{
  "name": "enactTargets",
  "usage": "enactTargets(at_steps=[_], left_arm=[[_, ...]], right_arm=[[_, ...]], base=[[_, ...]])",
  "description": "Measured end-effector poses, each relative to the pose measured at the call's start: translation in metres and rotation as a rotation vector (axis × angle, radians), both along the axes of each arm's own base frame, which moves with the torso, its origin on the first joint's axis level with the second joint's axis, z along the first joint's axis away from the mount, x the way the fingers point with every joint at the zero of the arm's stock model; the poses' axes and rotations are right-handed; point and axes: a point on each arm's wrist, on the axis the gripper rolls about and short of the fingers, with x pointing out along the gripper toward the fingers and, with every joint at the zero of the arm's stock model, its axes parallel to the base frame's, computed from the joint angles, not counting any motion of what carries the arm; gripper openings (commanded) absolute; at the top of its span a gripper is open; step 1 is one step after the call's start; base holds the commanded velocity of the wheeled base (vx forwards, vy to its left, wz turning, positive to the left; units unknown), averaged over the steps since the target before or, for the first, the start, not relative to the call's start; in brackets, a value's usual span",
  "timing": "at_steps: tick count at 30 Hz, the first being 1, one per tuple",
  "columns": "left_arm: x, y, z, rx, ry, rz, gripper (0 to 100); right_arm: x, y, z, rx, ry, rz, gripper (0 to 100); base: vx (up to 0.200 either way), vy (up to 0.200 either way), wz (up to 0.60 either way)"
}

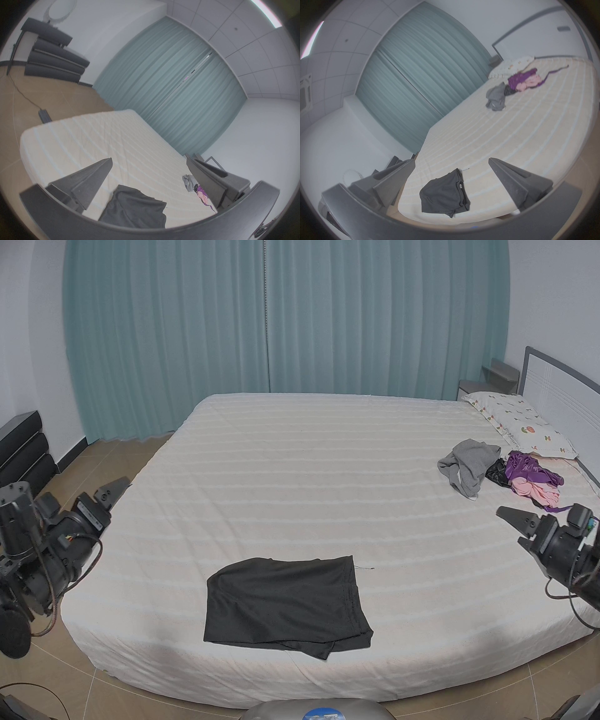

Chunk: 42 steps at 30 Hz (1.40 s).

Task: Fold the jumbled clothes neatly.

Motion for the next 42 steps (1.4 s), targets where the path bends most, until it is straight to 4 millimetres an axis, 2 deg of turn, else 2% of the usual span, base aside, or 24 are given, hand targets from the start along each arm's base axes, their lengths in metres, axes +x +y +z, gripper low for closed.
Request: enactTargets(at_steps=[6, 12, 19, 23, 31, 36, 42], left_arm=[[-0.048, 0.008, 0.021, 0.088, -0.043, 0.044, 100], [-0.101, 0.018, 0.033, 0.18, -0.079, 0.102, 100], [-0.168, 0.029, 0.031, 0.319, -0.134, 0.16, 100], [-0.197, 0.034, 0.024, 0.393, -0.159, 0.211, 100], [-0.238, 0.036, 0.013, 0.515, -0.211, 0.354, 100], [-0.252, 0.035, 0.005, 0.533, -0.245, 0.386, 100], [-0.262, 0.035, -0.001, 0.531, -0.293, 0.397, 100]], right_arm=[[-0.056, -0.013, 0.016, -0.114, -0.067, 0.017, 100], [-0.112, -0.027, 0.018, -0.285, -0.156, 0.025, 100], [-0.165, -0.039, 0.006, -0.474, -0.241, -0.007, 100], [-0.193, -0.042, -0.007, -0.6, -0.268, -0.007, 100], [-0.224, -0.042, -0.02, -0.714, -0.35, -0.084, 100], [-0.23, -0.041, -0.026, -0.734, -0.366, -0.124, 100], [-0.227, -0.041, -0.029, -0.751, -0.422, -0.184, 100]], base=[[0.0, 0.0, 0.0], [0.0, 0.0, 0.0], [0.0, 0.0, 0.0], [0.0, 0.0, 0.0], [0.0, 0.0, 0.0], [0.0, 0.0, 0.0], [0.0, 0.0, 0.0]])
